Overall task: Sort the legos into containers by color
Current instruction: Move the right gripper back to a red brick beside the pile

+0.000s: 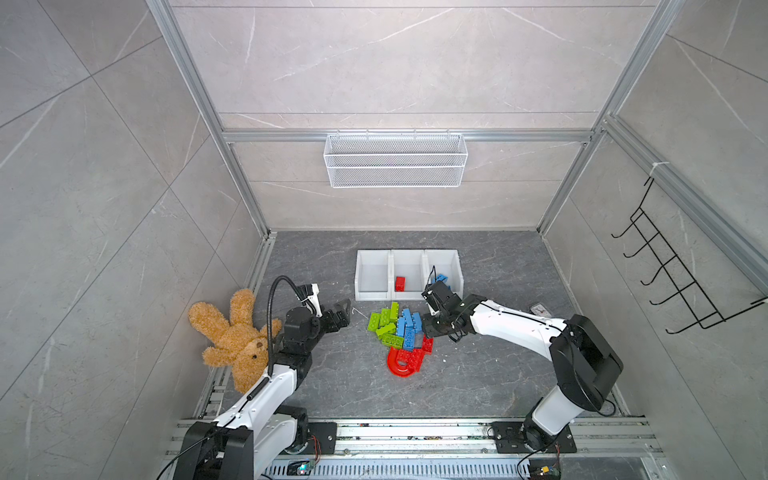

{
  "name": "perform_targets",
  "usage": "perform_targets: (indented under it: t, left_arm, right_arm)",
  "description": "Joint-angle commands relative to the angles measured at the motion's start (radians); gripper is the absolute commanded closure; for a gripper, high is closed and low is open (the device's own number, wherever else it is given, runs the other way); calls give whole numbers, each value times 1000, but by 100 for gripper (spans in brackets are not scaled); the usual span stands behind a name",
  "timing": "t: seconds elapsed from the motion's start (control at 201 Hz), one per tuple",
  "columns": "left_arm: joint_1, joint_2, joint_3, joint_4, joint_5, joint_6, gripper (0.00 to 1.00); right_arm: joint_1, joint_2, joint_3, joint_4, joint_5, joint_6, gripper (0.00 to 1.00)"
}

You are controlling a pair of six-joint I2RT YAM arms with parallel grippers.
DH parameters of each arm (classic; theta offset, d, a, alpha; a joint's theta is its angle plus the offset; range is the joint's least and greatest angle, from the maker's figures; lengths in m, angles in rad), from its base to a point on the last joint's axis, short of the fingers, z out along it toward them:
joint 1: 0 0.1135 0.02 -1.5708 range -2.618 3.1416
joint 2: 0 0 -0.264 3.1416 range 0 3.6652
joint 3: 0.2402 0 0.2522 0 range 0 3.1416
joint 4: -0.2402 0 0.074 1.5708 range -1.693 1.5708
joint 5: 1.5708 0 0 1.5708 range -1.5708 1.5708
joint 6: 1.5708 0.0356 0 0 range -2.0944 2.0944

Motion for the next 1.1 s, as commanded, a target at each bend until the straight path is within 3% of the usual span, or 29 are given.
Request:
perform_targets:
  t: [0.0,0.393,0.692,1.09]
  left_arm:
    - [0,-11,17,31,-5,30,1]
    - [0,-15,15,30,-5,30,1]
    - [0,-21,13,28,-7,29,1]
    - [1,-23,13,29,-10,30,1]
  right_arm:
    - [4,28,-24,24,4,22,49]
    - [4,39,-66,41,32,28,51]
    - [1,23,-86,62,45,34,58]
    - [-9,-94,-92,35,60,17,65]
